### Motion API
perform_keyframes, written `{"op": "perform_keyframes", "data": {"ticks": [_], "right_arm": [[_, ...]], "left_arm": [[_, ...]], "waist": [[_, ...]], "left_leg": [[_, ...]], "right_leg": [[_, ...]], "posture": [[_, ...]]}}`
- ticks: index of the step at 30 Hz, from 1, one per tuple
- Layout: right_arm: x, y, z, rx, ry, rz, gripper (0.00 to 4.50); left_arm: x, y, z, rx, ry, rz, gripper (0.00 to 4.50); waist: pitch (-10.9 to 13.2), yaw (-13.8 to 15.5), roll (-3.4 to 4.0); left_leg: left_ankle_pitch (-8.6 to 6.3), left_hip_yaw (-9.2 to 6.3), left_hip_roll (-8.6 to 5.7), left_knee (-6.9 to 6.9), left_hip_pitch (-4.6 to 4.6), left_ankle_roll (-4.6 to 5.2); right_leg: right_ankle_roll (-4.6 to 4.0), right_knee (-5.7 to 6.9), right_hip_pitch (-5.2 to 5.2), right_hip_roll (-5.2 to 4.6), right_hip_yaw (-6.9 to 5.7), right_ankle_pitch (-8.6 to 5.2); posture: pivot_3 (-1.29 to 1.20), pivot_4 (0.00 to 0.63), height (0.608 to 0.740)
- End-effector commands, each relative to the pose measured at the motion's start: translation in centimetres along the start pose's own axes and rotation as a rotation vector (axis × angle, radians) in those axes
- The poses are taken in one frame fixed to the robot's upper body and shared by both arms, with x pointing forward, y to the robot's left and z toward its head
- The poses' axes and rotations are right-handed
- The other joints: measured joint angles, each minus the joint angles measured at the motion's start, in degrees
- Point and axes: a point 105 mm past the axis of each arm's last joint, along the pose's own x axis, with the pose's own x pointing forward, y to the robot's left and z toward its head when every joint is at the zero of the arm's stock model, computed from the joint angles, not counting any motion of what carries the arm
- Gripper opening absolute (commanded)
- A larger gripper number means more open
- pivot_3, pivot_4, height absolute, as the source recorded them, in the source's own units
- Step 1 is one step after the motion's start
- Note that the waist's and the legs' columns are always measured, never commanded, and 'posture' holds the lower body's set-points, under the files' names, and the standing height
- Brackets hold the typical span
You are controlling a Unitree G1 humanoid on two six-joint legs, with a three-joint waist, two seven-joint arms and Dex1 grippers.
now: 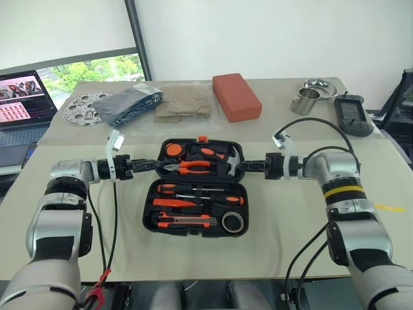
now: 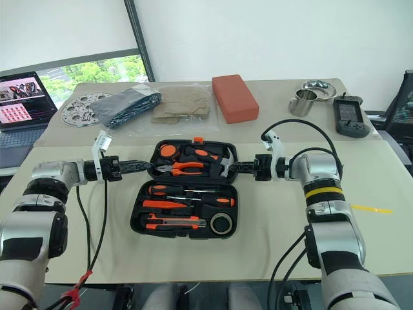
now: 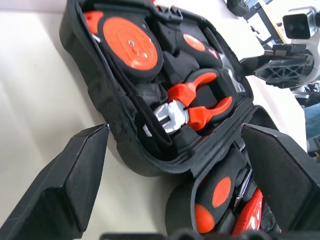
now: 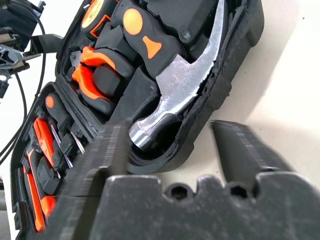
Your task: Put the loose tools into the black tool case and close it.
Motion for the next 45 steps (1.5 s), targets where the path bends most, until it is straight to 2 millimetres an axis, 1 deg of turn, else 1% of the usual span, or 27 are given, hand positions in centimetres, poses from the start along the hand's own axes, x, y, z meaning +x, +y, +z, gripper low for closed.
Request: {"op": "perform_keyframes", "data": {"ticks": [1,4,5,13,19,22,27,31,32,33,36,41,45], "right_arm": [[-0.1,0.7,1.7,-0.052,-0.042,0.015,1.39],[0.3,1.1,1.7,-0.054,-0.041,0.034,0.3],[0.5,1.3,1.7,-0.055,-0.043,0.038,0.05],[1.2,1.6,1.8,-0.065,-0.045,0.053,0.05],[1.3,1.6,1.7,-0.073,-0.052,0.061,0.05],[1.2,1.6,1.7,-0.079,-0.054,0.059,0.0],[1.1,1.5,1.7,-0.09,-0.055,0.059,0.0],[1.0,1.5,1.8,-0.104,-0.057,0.061,0.0],[1.0,1.5,1.9,-0.111,-0.059,0.061,0.0],[0.9,1.5,2.0,-0.118,-0.062,0.061,0.0],[0.7,1.2,2.5,-0.138,-0.085,0.053,0.0],[0.3,0.6,4.5,-0.225,-0.187,0.019,0.0],[-0.3,0.2,6.4,-0.311,-0.282,-0.024,0.0]], "left_arm": [[0.0,-0.3,1.2,0.014,-0.041,-0.012,4.5],[0.0,-0.2,0.9,0.004,-0.045,-0.012,4.5],[0.1,-0.2,0.9,-0.001,-0.05,-0.012,4.5],[0.3,-0.1,1.0,-0.012,-0.063,0.0,4.5],[0.5,-0.2,0.8,-0.032,-0.066,-0.011,4.5],[0.4,-0.4,1.2,-0.039,-0.086,-0.029,3.78],[0.1,-0.4,1.5,-0.053,-0.104,-0.035,1.93],[0.3,-0.5,0.8,-0.063,-0.077,-0.053,0.45],[0.3,-0.6,0.7,-0.064,-0.073,-0.06,0.15],[0.4,-0.7,0.6,-0.068,-0.074,-0.066,0.02],[0.4,-0.6,0.8,-0.07,-0.093,-0.063,0.02],[1.0,-0.3,1.3,0.01,-0.121,-0.024,0.02],[1.8,-0.7,3.5,0.157,-0.213,0.003,0.02]], "waist": [[0.0,-0.1,0.0],[0.0,-0.2,0.0],[0.0,-0.4,0.0],[0.0,-1.0,0.01],[0.0,-1.2,0.01],[0.0,-1.2,0.01],[0.0,-1.2,0.01],[0.0,-1.0,0.01],[0.0,-1.0,0.01],[0.0,-1.0,0.01],[0.0,-0.7,0.01],[0.0,-0.3,0.01],[0.0,-0.1,0.01]], "left_leg": [[0.0,0.0,0.0,0.0,0.0,0.0],[0.01,-0.02,0.0,-0.01,0.0,0.0],[0.01,-0.03,0.0,-0.01,0.0,0.0],[0.01,-0.05,0.05,-0.02,0.04,-0.01],[0.03,-0.06,0.04,-0.02,0.03,-0.03],[0.03,-0.07,0.04,-0.01,0.03,-0.04],[0.04,-0.09,0.03,-0.01,-0.03,-0.04],[0.04,-0.1,0.02,0.0,-0.04,-0.05],[0.04,-0.1,0.01,0.0,-0.04,-0.05],[0.04,-0.1,0.0,0.0,-0.04,-0.05],[0.05,-0.1,0.0,0.01,-0.03,-0.06],[0.06,-0.09,-0.01,0.02,-0.04,-0.07],[0.12,-0.08,-0.03,0.01,-0.05,-0.17]], "right_leg": [[0.0,0.0,0.0,0.0,0.0,0.0],[0.0,0.01,0.0,0.0,0.0,0.0],[0.0,0.01,-0.01,0.0,-0.01,0.0],[0.0,0.04,-0.01,0.06,0.0,0.0],[0.0,0.06,-0.01,0.06,0.0,0.0],[0.0,0.07,-0.01,0.05,0.0,0.0],[0.0,0.08,0.0,0.05,-0.01,0.01],[0.01,0.09,0.0,0.04,-0.01,0.01],[0.01,0.09,0.01,0.04,-0.01,0.01],[0.01,0.08,0.01,0.04,-0.01,0.01],[0.01,0.08,0.02,0.04,-0.01,0.01],[0.01,0.07,0.01,0.03,-0.01,0.01],[0.01,0.06,0.01,-0.02,-0.01,0.01]], "posture": [[0.0,0.15,0.74],[0.0,0.15,0.74],[0.0,0.15,0.74],[0.0,0.15,0.74],[0.0,0.15,0.74],[0.0,0.15,0.74],[0.0,0.15,0.74],[0.0,0.15,0.74],[0.0,0.15,0.74],[0.0,0.15,0.74],[0.0,0.15,0.74],[0.0,0.15,0.74],[0.0,0.15,0.74]]}}
